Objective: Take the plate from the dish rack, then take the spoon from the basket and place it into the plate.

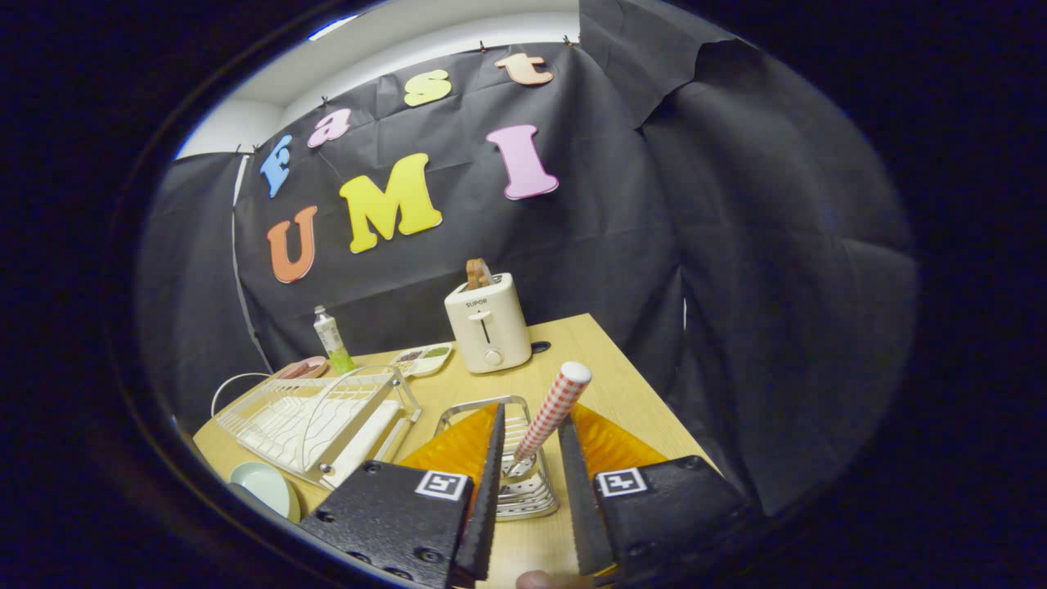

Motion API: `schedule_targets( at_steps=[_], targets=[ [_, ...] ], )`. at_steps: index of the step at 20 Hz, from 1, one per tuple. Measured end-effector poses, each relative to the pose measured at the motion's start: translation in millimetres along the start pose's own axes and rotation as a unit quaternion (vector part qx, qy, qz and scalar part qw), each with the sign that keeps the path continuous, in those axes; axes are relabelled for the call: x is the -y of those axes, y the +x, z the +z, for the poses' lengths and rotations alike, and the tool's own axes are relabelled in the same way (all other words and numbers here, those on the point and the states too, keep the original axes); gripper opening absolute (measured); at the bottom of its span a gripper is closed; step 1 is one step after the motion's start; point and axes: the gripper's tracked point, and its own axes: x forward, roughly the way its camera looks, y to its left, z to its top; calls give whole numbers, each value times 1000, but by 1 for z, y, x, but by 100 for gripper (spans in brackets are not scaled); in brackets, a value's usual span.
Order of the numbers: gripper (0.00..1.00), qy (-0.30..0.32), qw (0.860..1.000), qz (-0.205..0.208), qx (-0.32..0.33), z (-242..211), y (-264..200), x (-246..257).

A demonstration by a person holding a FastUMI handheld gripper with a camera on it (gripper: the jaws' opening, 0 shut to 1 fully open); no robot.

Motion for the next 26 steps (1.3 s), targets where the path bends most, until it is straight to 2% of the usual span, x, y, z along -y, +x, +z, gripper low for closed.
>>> schedule_targets(
  at_steps=[2, 6, 8, 11, 19, 23, 26],
  targets=[
    [27, 13, 1000, 14, 0, 4, 2, -6],
    [14, -7, 999, 31, -10, 4, -4, -24],
    [8, -24, 999, 24, -14, 6, -5, -30],
    [8, -39, 999, 16, -19, 8, -7, -36],
    [8, -64, 997, -29, 38, 72, -43, -44],
    [8, -80, 994, -29, 64, 89, -80, -73],
    [8, -87, 993, -7, 76, 93, -111, -113]
  ],
)
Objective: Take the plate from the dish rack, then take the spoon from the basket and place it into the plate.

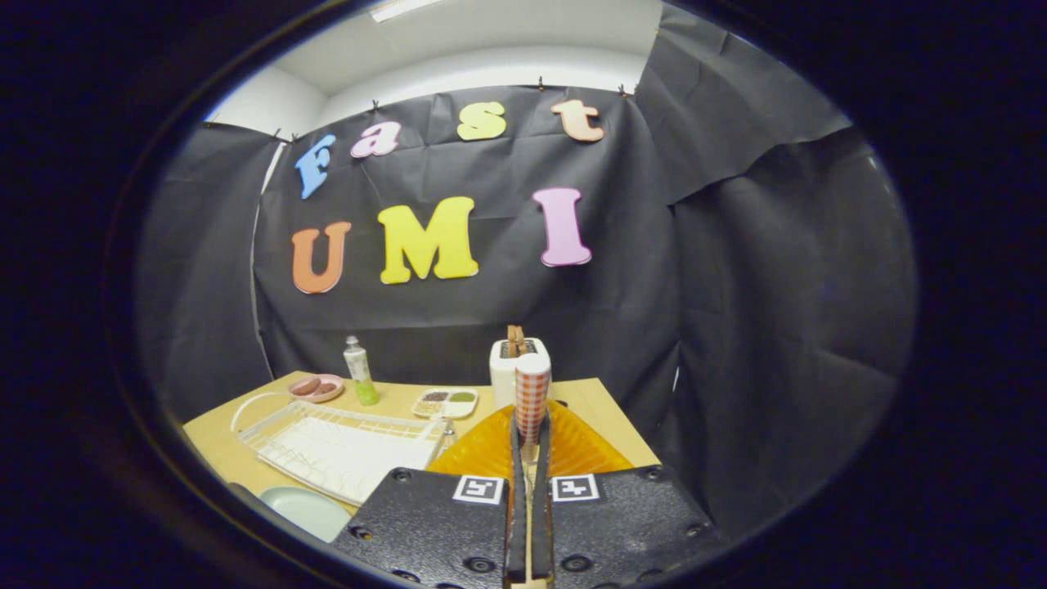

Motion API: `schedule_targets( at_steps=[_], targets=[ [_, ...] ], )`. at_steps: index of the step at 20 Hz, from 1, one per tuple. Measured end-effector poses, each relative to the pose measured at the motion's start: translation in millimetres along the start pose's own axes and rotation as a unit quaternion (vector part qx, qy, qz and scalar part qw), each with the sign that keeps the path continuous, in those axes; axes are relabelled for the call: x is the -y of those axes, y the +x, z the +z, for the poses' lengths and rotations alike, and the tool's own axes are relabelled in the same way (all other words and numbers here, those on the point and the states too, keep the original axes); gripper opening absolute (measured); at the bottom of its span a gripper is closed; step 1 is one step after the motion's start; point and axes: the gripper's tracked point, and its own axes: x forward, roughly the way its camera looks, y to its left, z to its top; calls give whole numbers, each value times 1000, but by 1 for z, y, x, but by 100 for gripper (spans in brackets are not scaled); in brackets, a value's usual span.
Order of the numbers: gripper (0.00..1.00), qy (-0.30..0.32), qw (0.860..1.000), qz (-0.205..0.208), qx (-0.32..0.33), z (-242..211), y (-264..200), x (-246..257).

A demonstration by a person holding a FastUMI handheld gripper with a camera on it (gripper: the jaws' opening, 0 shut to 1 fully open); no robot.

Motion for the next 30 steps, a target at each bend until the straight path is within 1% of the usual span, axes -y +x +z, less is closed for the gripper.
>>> schedule_targets(
  at_steps=[2, 6, 11, 14, 16, 18, 22, 26, 30],
  targets=[
    [8, -8, 1000, 17, 7, 7, -20, -30],
    [8, -9, 998, 65, 11, 8, -57, -104],
    [8, -35, 993, 108, 10, -24, -81, -190],
    [8, -54, 990, 131, 5, -54, -88, -232],
    [8, -64, 989, 133, -15, -80, -83, -247],
    [8, -54, 989, 134, -35, -103, -76, -259],
    [8, -42, 990, 110, -71, -144, -63, -259],
    [8, -17, 992, 100, -73, -156, -60, -261],
    [10, 1, 988, 123, -98, -172, -60, -278]
  ],
)
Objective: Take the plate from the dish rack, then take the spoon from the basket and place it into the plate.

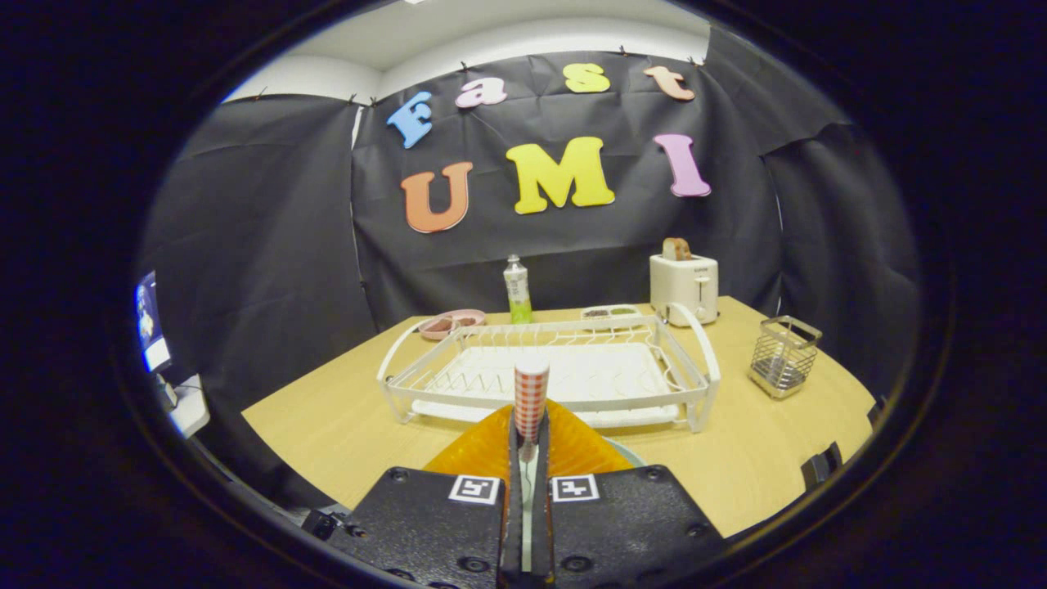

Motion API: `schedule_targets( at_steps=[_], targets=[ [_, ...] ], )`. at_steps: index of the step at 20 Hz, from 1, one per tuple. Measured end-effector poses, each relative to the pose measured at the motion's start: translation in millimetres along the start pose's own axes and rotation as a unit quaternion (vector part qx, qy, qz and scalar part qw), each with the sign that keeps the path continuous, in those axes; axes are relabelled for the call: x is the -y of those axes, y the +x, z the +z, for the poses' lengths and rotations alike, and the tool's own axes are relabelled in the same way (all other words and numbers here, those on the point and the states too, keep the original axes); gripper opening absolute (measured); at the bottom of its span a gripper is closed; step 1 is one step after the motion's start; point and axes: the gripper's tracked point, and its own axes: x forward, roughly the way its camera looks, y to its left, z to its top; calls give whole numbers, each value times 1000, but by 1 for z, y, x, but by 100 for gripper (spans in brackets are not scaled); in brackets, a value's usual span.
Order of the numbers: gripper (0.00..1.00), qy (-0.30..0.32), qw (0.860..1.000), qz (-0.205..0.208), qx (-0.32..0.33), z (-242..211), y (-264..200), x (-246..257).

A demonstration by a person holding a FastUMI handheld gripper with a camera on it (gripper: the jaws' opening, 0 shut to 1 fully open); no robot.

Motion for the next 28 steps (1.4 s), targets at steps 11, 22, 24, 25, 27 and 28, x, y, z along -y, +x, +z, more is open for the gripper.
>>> schedule_targets(
  at_steps=[11, 22, 24, 25, 27, 28],
  targets=[
    [82, 14, 999, -5, 32, 16, -6, 12],
    [91, -44, 993, -44, 105, 63, -66, 38],
    [91, -43, 990, -53, 120, 68, -86, 42],
    [91, -42, 990, -56, 123, 69, -95, 44],
    [92, -43, 989, -57, 128, 73, -115, 46],
    [92, -41, 988, -65, 134, 75, -126, 50]
  ],
)
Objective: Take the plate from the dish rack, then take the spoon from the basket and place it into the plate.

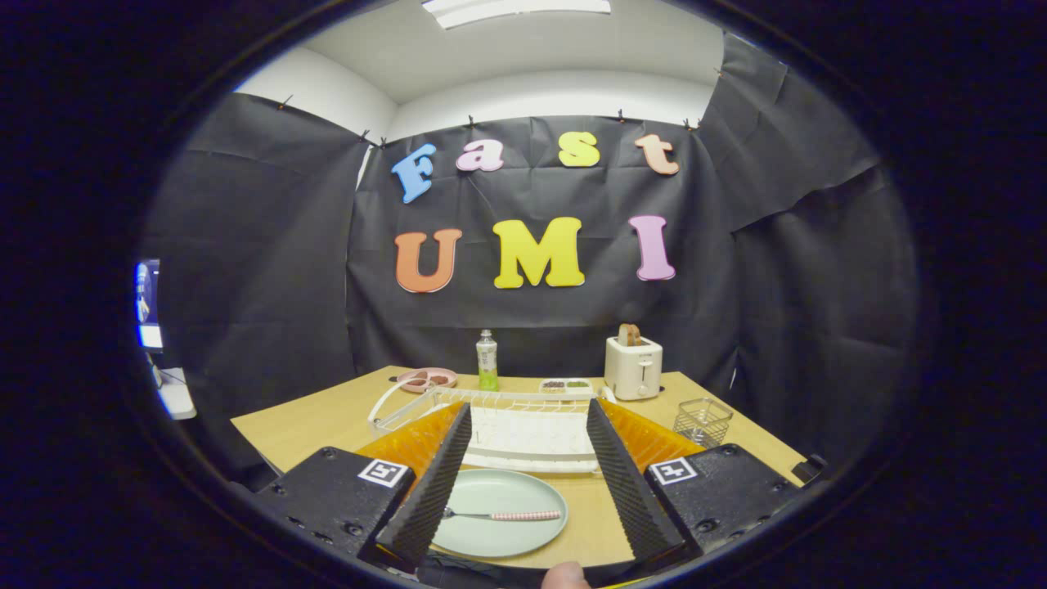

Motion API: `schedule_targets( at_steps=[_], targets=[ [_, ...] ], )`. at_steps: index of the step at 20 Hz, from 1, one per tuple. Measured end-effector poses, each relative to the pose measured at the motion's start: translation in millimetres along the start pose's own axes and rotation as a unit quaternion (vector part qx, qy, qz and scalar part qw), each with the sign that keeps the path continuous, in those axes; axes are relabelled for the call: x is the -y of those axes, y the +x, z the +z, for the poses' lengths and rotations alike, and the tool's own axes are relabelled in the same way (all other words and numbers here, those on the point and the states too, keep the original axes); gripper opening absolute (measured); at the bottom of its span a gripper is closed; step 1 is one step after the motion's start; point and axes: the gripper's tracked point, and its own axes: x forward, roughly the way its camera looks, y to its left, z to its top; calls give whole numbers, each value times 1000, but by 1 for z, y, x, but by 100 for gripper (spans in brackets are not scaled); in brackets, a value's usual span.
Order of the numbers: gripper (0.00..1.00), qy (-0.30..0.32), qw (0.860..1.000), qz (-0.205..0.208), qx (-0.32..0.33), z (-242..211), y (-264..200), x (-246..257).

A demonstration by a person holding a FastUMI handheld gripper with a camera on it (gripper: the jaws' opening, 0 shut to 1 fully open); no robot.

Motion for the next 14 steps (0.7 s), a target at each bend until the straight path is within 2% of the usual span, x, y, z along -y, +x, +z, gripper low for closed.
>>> schedule_targets(
  at_steps=[6, 12, 14],
  targets=[
    [98, 5, 1000, -14, 26, 23, -43, 3],
    [99, 32, 999, -20, 24, 24, -53, 5],
    [100, 24, 999, -18, 15, 18, -49, -3]
  ],
)
